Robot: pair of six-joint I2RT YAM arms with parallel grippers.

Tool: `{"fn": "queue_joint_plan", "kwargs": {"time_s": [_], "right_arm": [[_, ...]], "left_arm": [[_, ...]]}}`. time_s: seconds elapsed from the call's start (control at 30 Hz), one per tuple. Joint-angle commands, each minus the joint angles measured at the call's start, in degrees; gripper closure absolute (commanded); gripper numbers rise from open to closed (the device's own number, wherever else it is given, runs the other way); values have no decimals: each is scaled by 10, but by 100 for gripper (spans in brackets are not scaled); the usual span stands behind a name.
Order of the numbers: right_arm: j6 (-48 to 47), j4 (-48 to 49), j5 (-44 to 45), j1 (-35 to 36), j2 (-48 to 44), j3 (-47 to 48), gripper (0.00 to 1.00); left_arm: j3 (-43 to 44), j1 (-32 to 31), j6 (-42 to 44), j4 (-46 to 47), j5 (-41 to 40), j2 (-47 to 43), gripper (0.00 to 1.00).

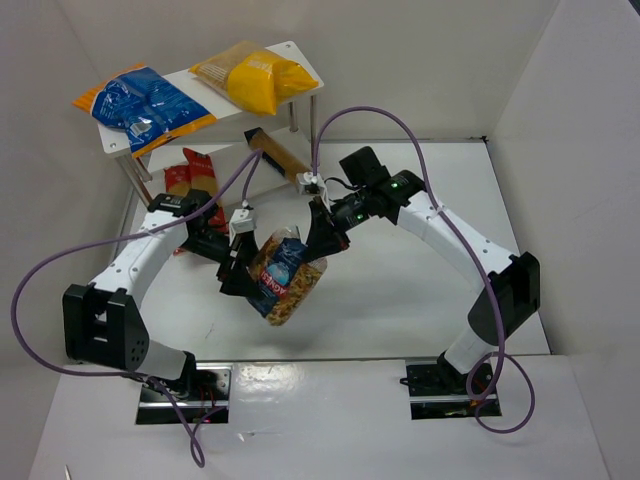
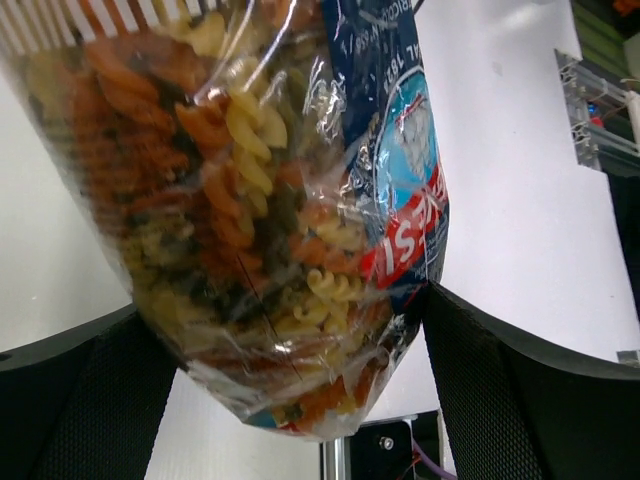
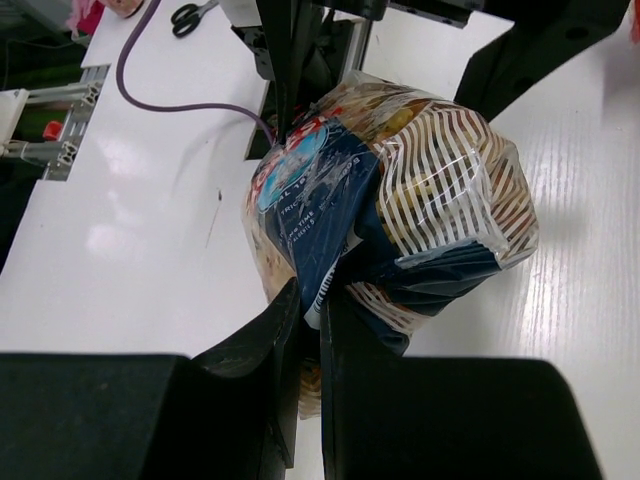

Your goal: Place and organize the pasta boxes and bags onto the shelf

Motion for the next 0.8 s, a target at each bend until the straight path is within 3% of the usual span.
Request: {"fn": "queue_joint_plan", "kwargs": {"time_s": [0.0, 0.37, 0.43, 0.47, 0.5, 0.7, 0.73, 0.77], "right_arm": [[-4, 31, -88, 11, -15, 48, 100], [-4, 31, -88, 11, -10, 65, 100], [-10, 31, -88, 11, -4, 65, 100], [-10, 31, -88, 11, -4, 65, 100], [-10, 31, -88, 11, 1, 65, 100], [18, 50, -44, 11, -8, 57, 100], [33, 62, -13, 11, -13, 46, 95], [43, 74, 3, 11, -23, 41, 80]], "left_arm": [[2, -17, 16, 6, 43, 24, 1], [2, -39, 16, 6, 49, 51, 1], [2, -39, 23, 6, 49, 46, 25], [8, -39, 30, 6, 49, 46, 54], [15, -39, 30, 6, 49, 46, 100], [36, -29, 12, 6, 29, 14, 100], [36, -20, 3, 6, 29, 2, 100], [43, 4, -2, 14, 29, -4, 100]]}}
